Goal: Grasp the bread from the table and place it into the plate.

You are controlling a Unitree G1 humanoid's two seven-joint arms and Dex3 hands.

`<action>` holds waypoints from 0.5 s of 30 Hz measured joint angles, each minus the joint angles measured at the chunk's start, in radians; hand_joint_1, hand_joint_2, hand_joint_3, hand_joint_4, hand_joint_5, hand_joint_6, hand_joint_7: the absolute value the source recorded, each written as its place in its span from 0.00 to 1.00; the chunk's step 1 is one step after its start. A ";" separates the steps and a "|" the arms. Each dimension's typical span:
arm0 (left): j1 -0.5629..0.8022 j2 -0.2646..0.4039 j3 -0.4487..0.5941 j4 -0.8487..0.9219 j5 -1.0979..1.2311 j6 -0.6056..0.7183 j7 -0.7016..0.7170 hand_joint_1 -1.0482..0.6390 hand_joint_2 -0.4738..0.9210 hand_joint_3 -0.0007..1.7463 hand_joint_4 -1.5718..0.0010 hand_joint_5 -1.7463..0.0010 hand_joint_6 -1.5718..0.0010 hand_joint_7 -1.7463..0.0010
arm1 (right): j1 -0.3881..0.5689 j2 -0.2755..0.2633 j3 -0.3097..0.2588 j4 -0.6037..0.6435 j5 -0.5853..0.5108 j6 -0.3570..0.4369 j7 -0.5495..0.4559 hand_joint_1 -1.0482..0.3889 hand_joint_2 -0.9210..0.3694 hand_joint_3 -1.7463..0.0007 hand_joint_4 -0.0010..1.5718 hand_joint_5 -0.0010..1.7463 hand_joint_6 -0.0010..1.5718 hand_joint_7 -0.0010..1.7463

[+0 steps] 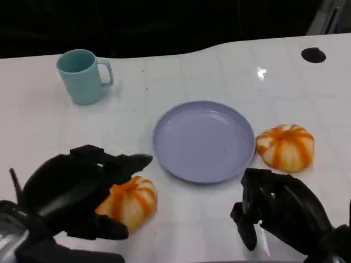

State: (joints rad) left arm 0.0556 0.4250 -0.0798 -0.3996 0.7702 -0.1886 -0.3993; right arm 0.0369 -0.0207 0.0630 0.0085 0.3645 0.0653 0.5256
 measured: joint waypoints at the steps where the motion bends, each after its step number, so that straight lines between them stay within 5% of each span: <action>1: -0.005 0.001 -0.014 0.000 0.019 0.018 -0.009 0.15 1.00 0.02 0.81 0.82 0.84 1.00 | 0.003 0.000 0.000 -0.003 0.000 0.000 0.000 0.07 0.09 0.65 0.77 0.94 0.65 0.86; 15: -0.111 0.000 -0.179 0.193 0.123 0.149 -0.033 0.18 0.99 0.01 0.79 0.87 0.86 1.00 | 0.061 -0.009 0.018 -0.074 -0.001 0.015 -0.004 0.08 0.13 0.61 0.76 0.94 0.66 0.87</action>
State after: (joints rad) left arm -0.0552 0.4248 -0.2585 -0.2066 0.8928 -0.0397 -0.4326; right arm 0.0978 -0.0302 0.0815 -0.0659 0.3637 0.0807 0.5211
